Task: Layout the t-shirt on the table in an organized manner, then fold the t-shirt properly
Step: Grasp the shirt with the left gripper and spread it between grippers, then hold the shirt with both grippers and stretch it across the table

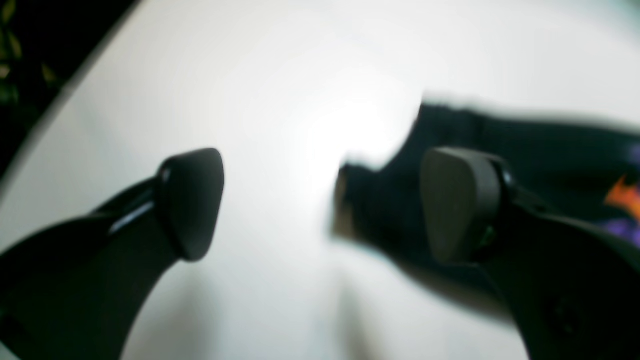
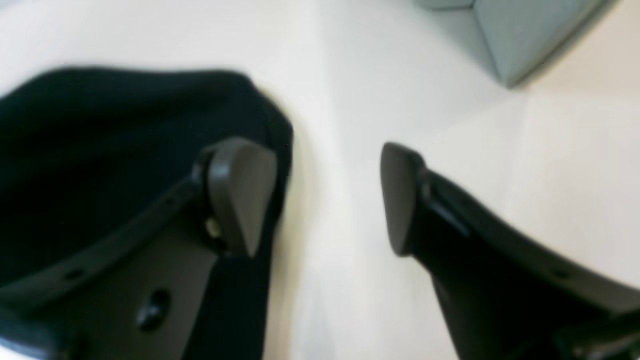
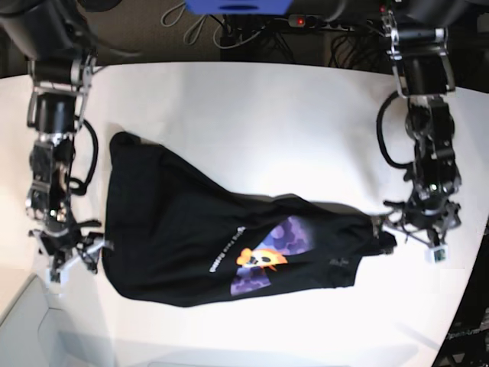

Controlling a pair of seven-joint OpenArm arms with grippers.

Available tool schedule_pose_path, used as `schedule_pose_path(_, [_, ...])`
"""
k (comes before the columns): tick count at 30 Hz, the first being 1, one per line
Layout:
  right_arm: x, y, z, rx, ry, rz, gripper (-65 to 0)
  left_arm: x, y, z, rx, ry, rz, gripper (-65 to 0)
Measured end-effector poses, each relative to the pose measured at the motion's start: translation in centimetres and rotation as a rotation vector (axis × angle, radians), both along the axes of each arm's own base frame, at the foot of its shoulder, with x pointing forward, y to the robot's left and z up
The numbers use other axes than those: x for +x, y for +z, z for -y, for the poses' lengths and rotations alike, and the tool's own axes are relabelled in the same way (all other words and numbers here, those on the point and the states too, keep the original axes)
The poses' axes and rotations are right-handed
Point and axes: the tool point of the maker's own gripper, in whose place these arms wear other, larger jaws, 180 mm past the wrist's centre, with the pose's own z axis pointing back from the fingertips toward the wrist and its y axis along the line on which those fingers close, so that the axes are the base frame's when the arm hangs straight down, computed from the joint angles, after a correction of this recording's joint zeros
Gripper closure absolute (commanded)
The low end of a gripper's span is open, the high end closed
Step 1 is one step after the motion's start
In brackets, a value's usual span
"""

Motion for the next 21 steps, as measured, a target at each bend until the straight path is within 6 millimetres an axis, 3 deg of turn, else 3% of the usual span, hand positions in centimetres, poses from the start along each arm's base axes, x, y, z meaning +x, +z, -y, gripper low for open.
schedule_pose_path(4, [-4.7,-0.4,-2.3,0.037,0.006,0.056,-38.1,-1.1,-3.8,0.0,-0.01,0.019,0.026,-60.6])
schedule_pose_path(8, [-9.1,-2.8,-3.3,0.091,-0.04,0.016,-38.1,-1.8,-8.4,0.8,0.021,-0.008,-0.013,-60.6])
schedule_pose_path(14, [-16.2,-7.5,-4.9,0.159,-0.106,-0.115,-38.1,2.8,-9.2,2.1,0.036,-0.039,0.018,-60.5])
schedule_pose_path(18, [-19.3,-7.1,-6.2,0.154,-0.091,-0.126,-38.1,3.8,-9.0,3.0,0.042,-0.052,0.06,-60.5])
schedule_pose_path(21, [-19.9,-6.8,-7.5,0.156,-0.058,-0.131,-38.1,4.2,-8.9,4.2,0.037,-0.063,0.074,-60.3])
